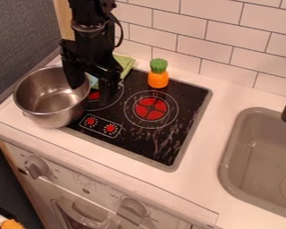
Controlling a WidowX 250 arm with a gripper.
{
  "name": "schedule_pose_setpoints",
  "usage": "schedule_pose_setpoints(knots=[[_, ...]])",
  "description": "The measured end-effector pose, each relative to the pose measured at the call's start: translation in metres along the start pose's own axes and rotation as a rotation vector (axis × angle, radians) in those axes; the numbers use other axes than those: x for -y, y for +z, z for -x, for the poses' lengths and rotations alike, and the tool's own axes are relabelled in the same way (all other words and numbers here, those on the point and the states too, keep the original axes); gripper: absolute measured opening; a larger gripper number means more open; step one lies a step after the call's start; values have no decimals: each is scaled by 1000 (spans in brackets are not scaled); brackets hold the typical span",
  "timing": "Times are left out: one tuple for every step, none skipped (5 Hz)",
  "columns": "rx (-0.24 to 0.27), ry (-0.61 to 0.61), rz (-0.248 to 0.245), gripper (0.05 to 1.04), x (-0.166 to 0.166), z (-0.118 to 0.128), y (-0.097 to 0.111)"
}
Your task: Put the blue spatula to the bottom of burner.
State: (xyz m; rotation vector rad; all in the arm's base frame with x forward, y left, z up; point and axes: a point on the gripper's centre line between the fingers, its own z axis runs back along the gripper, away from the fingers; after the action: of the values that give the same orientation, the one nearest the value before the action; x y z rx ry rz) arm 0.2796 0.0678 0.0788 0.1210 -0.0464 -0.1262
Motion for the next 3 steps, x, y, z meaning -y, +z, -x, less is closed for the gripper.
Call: schedule_pose_setpoints(knots=[[-31, 6, 9, 1001, 2, 3, -8], [-27, 55, 6, 1001, 0, -1, -3], [7, 79, -10, 1001, -6, -13, 6]])
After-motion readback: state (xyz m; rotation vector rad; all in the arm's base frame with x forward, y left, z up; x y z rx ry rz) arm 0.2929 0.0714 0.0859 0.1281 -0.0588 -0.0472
